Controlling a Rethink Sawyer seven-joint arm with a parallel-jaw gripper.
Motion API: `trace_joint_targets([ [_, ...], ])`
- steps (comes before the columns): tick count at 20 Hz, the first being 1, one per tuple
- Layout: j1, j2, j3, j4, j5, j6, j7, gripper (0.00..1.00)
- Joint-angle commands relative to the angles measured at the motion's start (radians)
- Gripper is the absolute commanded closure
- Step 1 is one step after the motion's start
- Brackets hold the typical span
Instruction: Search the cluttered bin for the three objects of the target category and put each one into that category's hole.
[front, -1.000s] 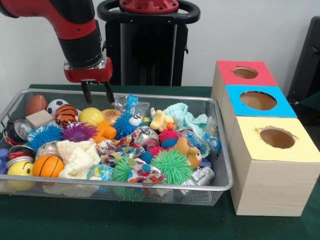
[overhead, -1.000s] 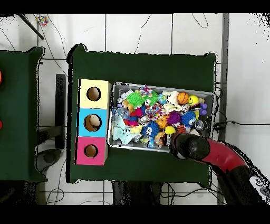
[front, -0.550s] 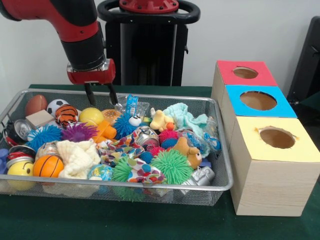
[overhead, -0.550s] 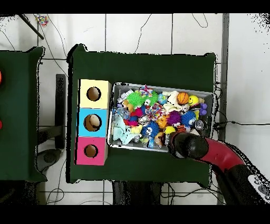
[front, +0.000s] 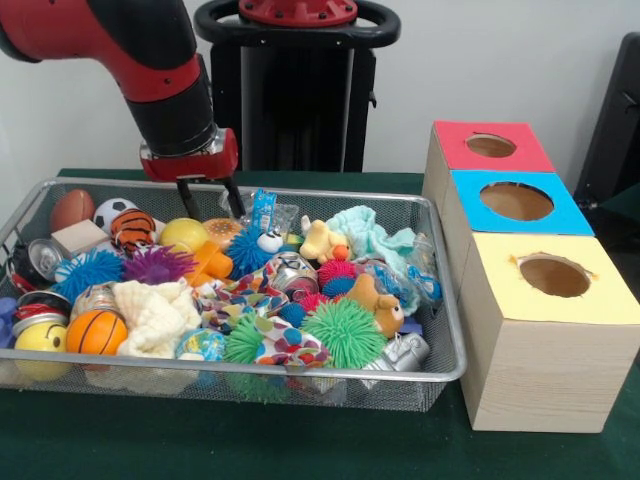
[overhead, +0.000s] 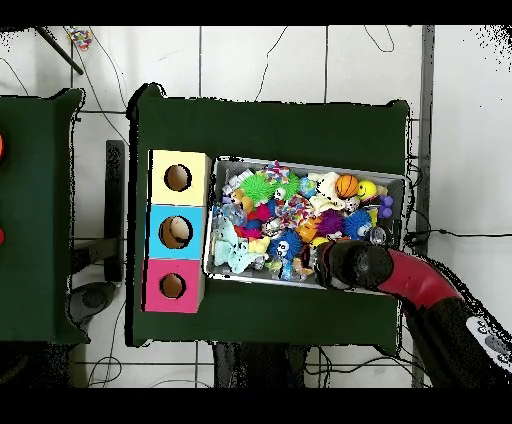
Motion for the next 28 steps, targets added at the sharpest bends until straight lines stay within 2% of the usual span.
trace_joint_targets([
  [1,-0.009,0.024,0.087,-0.173,0.019,0.152,-0.104,0.00],
  [6,-0.016,0.004,0.088,-0.189,-0.007,0.149,-0.108,0.00],
  [10,0.005,-0.072,0.052,-0.183,-0.061,0.016,-0.038,0.00],
  [12,0.026,-0.101,0.030,-0.190,-0.082,-0.019,-0.007,0.00],
  [17,0.056,-0.135,0.001,-0.180,-0.112,-0.116,0.066,0.00],
  [28,0.139,-0.147,-0.066,-0.180,-0.084,-0.120,0.116,0.00],
])
